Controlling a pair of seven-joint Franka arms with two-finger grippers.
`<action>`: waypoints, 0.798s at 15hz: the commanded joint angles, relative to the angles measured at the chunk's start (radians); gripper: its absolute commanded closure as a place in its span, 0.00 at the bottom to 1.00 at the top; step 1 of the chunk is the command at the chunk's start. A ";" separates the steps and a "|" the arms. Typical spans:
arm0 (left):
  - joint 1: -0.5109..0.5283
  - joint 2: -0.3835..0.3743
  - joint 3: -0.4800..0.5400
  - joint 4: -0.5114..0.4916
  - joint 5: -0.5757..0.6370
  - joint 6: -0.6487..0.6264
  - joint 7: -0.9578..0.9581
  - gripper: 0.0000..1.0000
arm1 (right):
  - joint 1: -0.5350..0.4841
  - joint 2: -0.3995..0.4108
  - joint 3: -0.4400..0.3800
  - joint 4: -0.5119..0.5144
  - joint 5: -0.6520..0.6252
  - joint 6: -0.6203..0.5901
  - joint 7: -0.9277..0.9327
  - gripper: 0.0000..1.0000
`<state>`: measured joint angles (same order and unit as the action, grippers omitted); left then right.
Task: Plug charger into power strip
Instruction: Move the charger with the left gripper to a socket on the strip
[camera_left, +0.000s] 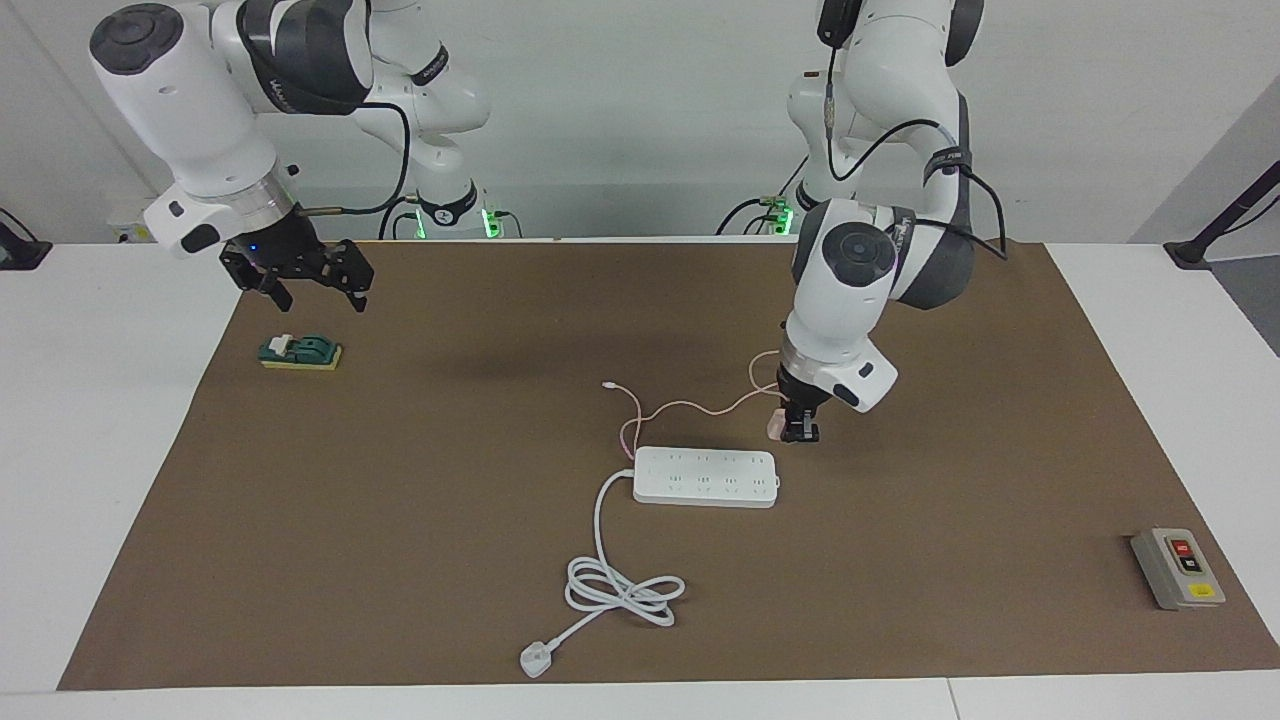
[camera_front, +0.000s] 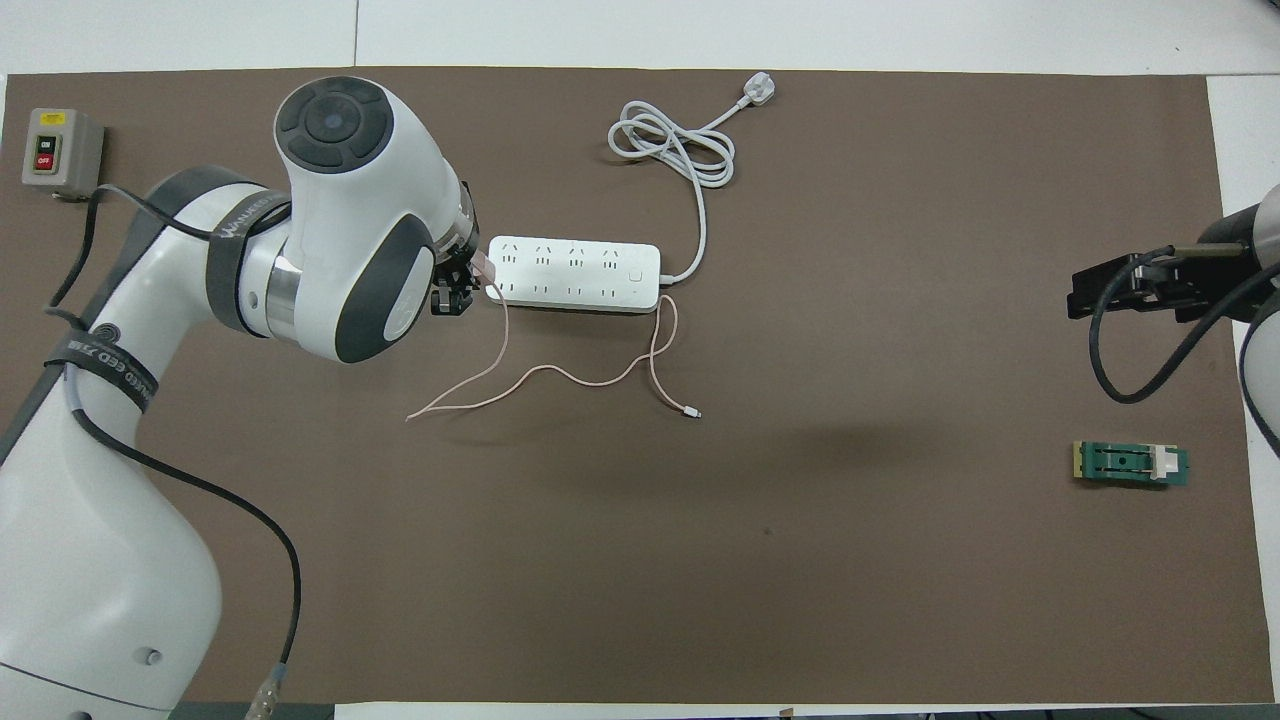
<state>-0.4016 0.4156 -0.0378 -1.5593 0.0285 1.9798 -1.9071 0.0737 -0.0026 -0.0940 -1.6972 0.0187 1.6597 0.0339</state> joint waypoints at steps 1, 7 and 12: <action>-0.010 0.020 0.016 0.033 0.033 0.011 -0.017 1.00 | -0.012 -0.008 0.007 -0.004 -0.008 -0.009 -0.020 0.00; -0.006 -0.017 0.015 -0.120 0.053 0.147 -0.012 1.00 | -0.012 -0.008 0.008 -0.004 -0.008 -0.009 -0.020 0.00; -0.011 -0.041 0.013 -0.191 0.053 0.179 0.019 1.00 | -0.011 -0.008 0.008 -0.004 -0.008 -0.009 -0.020 0.00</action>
<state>-0.4017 0.4258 -0.0311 -1.7005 0.0604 2.1614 -1.9000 0.0737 -0.0026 -0.0940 -1.6972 0.0187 1.6597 0.0339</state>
